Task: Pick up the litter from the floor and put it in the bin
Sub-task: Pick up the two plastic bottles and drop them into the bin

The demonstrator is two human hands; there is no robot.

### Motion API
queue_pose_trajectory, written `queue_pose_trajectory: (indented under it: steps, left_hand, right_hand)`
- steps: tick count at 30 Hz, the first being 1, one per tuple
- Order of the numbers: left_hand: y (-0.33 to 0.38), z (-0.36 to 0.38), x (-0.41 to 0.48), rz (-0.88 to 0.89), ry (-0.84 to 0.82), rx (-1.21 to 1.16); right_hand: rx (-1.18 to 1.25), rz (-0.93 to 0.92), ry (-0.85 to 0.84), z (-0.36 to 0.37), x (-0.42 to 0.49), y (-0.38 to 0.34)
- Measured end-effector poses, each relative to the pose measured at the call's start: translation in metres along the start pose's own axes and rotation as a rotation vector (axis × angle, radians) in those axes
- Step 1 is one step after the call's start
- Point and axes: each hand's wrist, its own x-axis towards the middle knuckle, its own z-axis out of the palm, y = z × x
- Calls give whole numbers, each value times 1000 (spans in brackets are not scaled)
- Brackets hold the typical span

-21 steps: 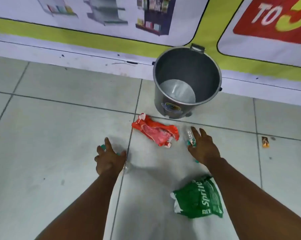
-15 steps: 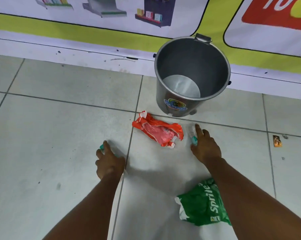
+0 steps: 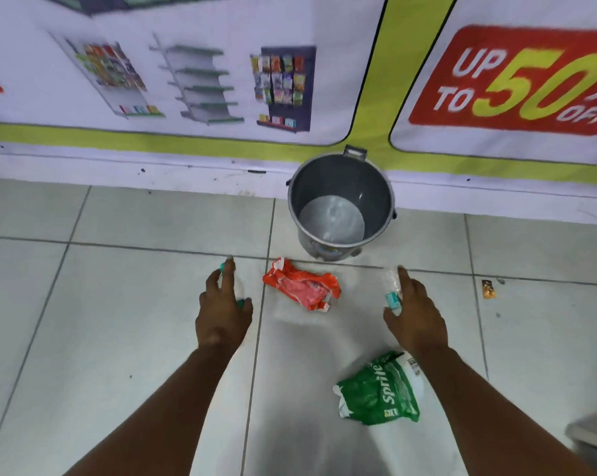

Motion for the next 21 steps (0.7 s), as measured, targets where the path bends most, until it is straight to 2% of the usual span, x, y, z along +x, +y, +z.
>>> queue_pose_trajectory:
  steps: [5, 11, 18, 21]
  left_hand:
    - [112, -63, 23, 308, 66, -25]
    - [222, -64, 69, 415, 39, -62]
    - [235, -11, 124, 559, -122, 34]
    - [223, 0, 135, 545, -130, 30]
  right_hand:
    - [144, -12, 83, -78, -15, -12]
    - [242, -57, 132, -122, -9, -9]
    - [279, -60, 157, -111, 20, 13]
    - [274, -36, 141, -106, 26, 22]
